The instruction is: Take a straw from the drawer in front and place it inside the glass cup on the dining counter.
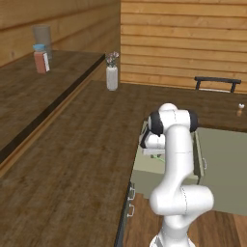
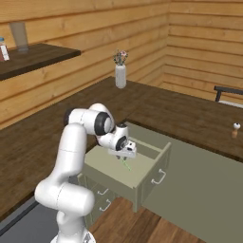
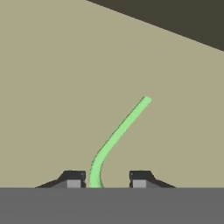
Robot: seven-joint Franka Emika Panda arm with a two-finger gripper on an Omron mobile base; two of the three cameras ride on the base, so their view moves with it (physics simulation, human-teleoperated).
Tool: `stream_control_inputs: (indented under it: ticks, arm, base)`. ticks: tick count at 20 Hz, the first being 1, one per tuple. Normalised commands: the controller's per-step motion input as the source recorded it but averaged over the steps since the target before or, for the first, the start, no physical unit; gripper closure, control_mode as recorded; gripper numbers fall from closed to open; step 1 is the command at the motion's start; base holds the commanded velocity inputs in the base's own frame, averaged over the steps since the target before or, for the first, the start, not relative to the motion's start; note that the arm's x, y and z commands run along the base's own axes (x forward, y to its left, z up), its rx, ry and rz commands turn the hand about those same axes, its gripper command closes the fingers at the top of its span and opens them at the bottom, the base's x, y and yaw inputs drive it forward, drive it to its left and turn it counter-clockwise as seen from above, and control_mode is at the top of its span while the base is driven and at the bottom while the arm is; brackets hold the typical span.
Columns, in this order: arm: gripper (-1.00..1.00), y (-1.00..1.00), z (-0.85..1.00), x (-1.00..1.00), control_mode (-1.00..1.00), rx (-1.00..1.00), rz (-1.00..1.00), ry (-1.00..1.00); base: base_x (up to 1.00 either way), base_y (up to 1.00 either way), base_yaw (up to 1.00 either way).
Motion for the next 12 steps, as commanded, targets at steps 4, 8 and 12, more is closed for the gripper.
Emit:
stream_control_inputs:
  ticks: [4, 8, 12]
  arm:
    - [1.0, -0.26, -0.02, 0.0, -1.0, 0.0, 0.0, -0.02]
    - [1.0, -0.26, 0.0, 0.0, -1.0, 0.0, 0.0, 0.0]
    - [1.0, -0.14, 0.16, -0.24, -1.0, 0.0, 0.0, -0.08]
  base:
    - [0.0, 0.0, 0.0]
    - [0.0, 0.0, 0.0]
    - [0.0, 0.0, 0.0]
